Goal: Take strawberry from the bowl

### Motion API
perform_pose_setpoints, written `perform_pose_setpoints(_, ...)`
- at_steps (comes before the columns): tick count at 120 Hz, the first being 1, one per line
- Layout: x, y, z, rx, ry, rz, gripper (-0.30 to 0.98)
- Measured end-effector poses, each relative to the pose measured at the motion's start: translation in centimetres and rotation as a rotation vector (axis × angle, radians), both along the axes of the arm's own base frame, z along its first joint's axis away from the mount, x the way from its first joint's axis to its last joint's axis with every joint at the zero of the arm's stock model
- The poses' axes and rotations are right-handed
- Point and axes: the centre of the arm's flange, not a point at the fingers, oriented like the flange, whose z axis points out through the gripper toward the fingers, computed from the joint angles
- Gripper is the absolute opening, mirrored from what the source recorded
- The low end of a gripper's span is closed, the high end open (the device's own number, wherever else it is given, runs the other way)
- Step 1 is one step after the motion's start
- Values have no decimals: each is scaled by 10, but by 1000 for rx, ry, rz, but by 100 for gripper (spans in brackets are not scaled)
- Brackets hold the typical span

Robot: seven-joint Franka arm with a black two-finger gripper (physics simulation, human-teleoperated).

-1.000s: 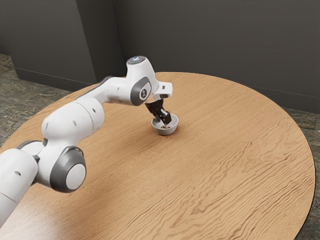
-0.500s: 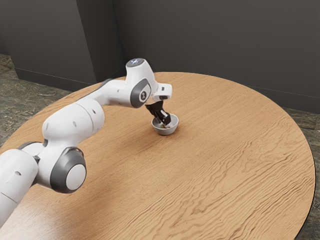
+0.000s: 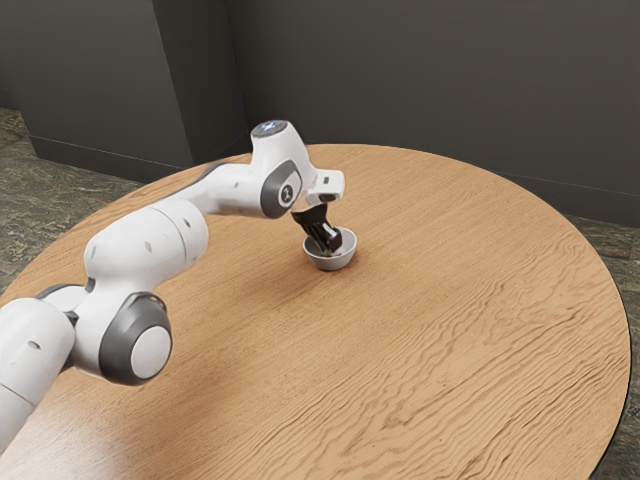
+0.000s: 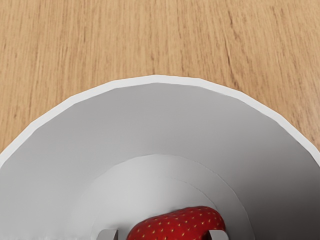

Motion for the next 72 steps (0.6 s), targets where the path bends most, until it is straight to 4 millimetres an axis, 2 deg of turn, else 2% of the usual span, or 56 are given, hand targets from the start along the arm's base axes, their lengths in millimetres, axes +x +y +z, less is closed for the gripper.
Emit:
perform_pose_setpoints(45, 0, 3, -2, 0, -5, 11, 7)
perform_pose_setpoints(72, 2, 3, 11, 5, -24, 13, 2)
